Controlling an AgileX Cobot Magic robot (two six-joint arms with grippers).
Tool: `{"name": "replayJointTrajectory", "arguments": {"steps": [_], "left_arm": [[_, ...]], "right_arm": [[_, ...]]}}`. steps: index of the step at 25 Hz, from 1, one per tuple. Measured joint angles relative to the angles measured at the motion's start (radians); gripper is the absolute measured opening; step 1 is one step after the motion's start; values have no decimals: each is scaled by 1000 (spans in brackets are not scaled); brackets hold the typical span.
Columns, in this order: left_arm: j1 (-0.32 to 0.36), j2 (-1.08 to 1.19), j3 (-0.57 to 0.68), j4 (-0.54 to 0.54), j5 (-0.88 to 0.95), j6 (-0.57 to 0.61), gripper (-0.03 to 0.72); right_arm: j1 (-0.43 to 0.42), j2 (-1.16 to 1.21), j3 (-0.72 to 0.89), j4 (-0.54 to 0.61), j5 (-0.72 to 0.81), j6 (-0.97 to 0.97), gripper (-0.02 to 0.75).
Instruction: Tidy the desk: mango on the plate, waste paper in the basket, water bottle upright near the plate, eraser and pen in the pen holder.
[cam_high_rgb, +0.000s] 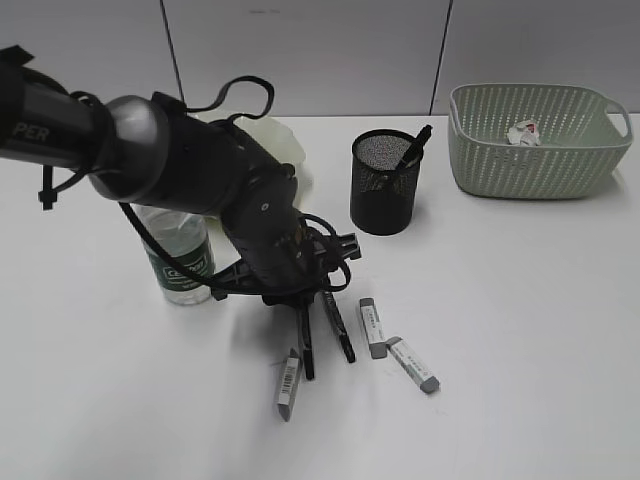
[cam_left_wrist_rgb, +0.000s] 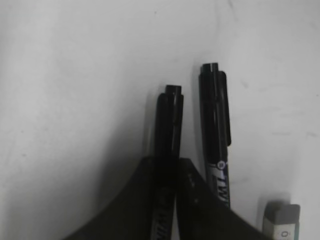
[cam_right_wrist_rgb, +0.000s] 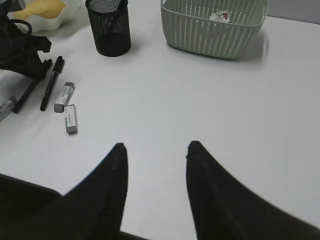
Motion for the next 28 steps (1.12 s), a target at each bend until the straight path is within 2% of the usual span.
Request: {"name": "replayJointTrajectory", "arguments": {"steps": [5, 8, 11, 15, 18, 24, 28], "left_arm": [[-1, -24, 9, 24, -37, -2, 83], [-5, -89, 14, 98, -114, -4, 83], [-6, -158, 14, 244, -276, -4, 83], [13, -205, -8, 526, -572, 2, 83], [45, -191, -89, 628, -672, 78, 83], [112, -80, -230, 659, -867, 358, 82], [139, 9, -241, 651, -969, 417, 82]], "right_arm": [[0, 0, 0, 0, 0, 0, 321], [0, 0, 0, 0, 0, 0, 321], [0, 0, 0, 0, 0, 0, 321], [0, 0, 0, 0, 0, 1, 321], [0, 0, 0, 0, -1, 0, 321], [0, 0, 0, 0, 0, 0, 321], [0, 0, 0, 0, -1, 0, 321]]}}
